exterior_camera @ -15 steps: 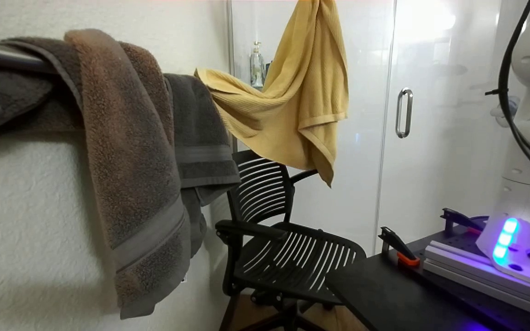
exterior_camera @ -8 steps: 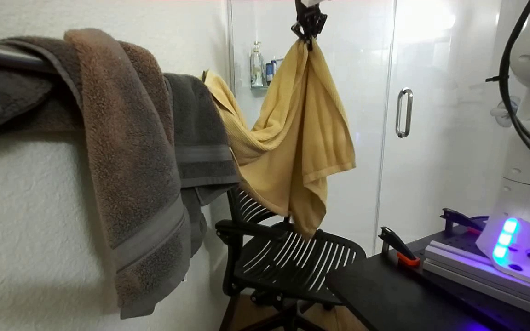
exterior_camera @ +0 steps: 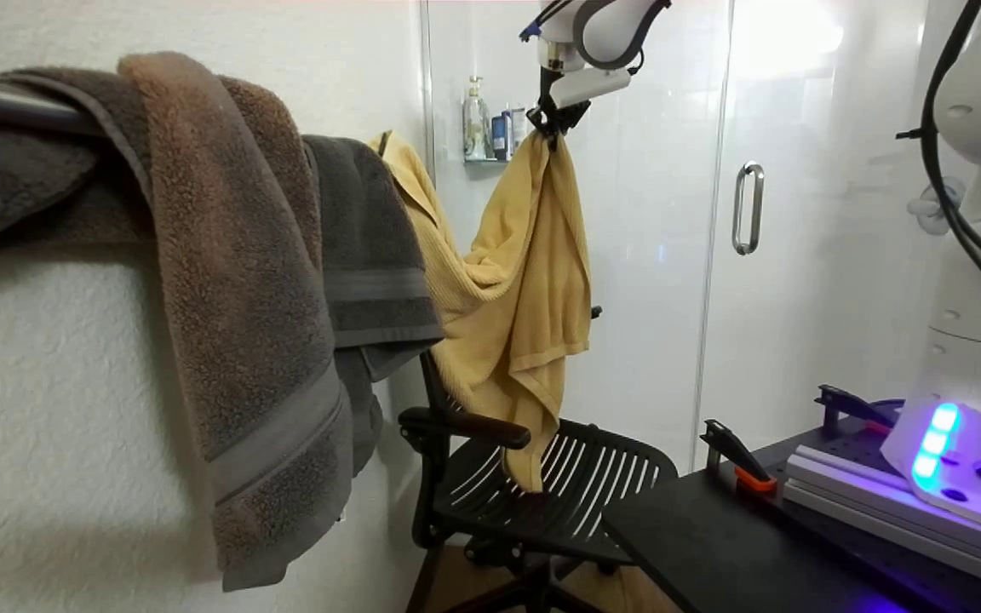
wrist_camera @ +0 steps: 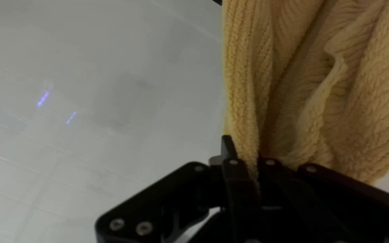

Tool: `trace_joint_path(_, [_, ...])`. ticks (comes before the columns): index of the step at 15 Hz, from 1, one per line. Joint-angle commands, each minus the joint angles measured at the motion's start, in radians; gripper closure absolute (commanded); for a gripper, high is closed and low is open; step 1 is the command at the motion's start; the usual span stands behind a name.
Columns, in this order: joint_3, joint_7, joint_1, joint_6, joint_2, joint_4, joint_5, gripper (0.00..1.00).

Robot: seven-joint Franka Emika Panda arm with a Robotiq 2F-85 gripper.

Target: Unhang the yellow and gray towels and put them on the chair, and then open the bathing room door

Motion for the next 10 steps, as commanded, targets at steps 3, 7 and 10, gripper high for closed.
trace_joint_path(3, [-0.008,0.081,-0.004,0.237,-0.037,-0.125,-0.039,0.63])
trace_joint_path(7, [-0.001,0.078,0.0,0.231,-0.016,-0.103,-0.026,0.58])
trace_joint_path(10, [-0.001,0.078,0.0,0.235,-0.016,-0.104,-0.026,0.47])
